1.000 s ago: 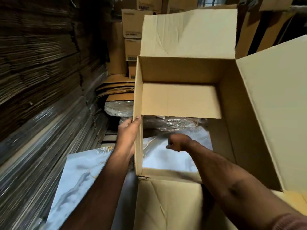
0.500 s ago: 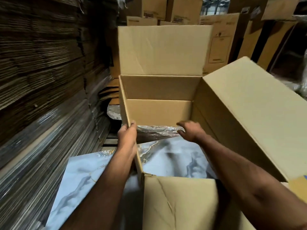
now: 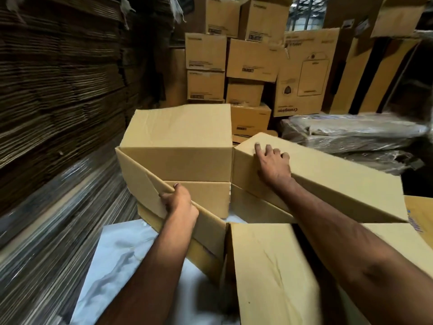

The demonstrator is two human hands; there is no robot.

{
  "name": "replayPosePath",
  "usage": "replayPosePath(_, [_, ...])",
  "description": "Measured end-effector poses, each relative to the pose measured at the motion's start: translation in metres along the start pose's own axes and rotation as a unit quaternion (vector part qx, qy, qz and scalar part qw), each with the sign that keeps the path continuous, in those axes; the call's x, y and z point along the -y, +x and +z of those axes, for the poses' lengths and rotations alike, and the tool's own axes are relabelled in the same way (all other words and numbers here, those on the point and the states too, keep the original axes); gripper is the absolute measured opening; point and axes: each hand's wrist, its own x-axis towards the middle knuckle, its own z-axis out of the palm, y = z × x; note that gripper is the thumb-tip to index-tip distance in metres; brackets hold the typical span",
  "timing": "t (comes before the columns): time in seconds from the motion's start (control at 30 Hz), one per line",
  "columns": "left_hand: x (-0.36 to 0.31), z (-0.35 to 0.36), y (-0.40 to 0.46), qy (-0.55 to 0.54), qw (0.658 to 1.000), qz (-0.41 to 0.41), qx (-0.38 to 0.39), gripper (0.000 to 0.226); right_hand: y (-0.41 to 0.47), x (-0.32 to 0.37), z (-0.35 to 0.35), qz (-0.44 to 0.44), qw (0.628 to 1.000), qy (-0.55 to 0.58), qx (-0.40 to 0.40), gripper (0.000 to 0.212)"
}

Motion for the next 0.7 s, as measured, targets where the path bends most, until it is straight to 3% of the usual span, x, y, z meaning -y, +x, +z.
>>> replayPosePath(0.1, [-0.008,-0.003,-0.007,-0.004,1.000,-0.019,-0.009,0.069,0.000,-0.002,-0.008,-0.004,0.999,-0.012,0.050,0.087])
replayPosePath(0.2, [-0.020,-0.011,-0.033,-0.031,0.998,-0.044,-0.024,0.061,-0.004,0.001,-0.019,-0.045,0.996,0.006,0.077,0.063])
replayPosePath(0.4, [-0.019,-0.019,-0.041,-0.048,0.982,-0.144,0.109,0.010,-0.021,0.018,-0.035,-0.083,0.996,0.015,-0.013,0.040])
replayPosePath(0.6, [0.009,-0.013,-0.065,-0.099,0.924,-0.291,0.226,0.023,-0.030,0.016,-0.026,-0.093,0.994,0.008,0.051,0.049])
replayPosePath(0.7, [0.032,0.002,-0.067,-0.126,0.903,-0.323,0.253,0.032,-0.044,0.011,-0.014,-0.124,0.990,0.008,0.074,0.049])
